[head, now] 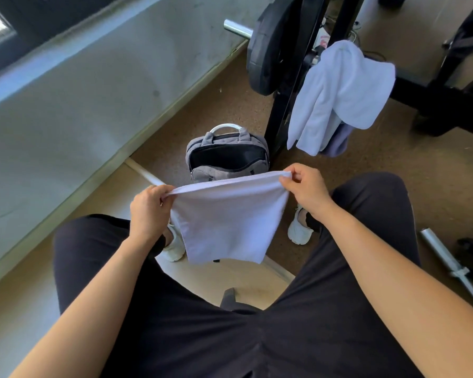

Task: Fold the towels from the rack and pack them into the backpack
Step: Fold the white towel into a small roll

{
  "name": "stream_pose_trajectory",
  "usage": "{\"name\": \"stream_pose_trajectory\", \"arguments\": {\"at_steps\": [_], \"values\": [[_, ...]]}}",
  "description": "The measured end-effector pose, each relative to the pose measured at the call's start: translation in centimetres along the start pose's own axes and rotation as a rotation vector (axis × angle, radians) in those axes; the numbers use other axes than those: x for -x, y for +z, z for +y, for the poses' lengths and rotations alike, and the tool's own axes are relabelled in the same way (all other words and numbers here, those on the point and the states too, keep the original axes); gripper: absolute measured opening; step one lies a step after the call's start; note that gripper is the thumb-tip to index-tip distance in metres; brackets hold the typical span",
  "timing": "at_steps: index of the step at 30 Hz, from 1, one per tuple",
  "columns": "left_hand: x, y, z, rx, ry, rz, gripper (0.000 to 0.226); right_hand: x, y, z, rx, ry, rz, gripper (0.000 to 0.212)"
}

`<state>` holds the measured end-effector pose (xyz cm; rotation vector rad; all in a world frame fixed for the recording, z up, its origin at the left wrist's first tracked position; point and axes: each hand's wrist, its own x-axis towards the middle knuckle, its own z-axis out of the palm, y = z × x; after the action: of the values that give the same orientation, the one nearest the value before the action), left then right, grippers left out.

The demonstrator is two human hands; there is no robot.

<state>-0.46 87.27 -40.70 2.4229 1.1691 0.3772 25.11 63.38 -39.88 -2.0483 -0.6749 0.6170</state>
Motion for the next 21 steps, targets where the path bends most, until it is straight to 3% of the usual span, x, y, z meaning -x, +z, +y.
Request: {"name": "stream_pose_trajectory", "arguments": {"at_steps": [4, 6, 10, 13, 21], "values": [[0.2, 0.5, -1.0, -0.089, -0.065, -0.392, 0.007, 0.2, 0.3, 0.6, 0.191, 0.104, -0.256, 0.006], [0.1, 0.6, -0.8, 0.010, -0.113, -0.339, 0.009, 0.2, 0.3, 0.8, 0.195, 0.142, -0.247, 0.005], [-0.5, 0.8, -0.4, 0.532, -0.343, -0.260, 0.018, -0.1, 0.2, 0.7, 0.071, 0.177, -0.115, 0.009], [-0.6, 0.8, 0.0, 0.781, -0.434, -0.254, 0.022, -0.1, 0.2, 0.6, -0.035, 0.196, -0.037, 0.011], [0.5, 1.5, 2.2, 0.905, -0.494, -0.234, 0.030, 1.5, 2.1, -0.8, -0.200, 0.159, 0.096, 0.017]]}}
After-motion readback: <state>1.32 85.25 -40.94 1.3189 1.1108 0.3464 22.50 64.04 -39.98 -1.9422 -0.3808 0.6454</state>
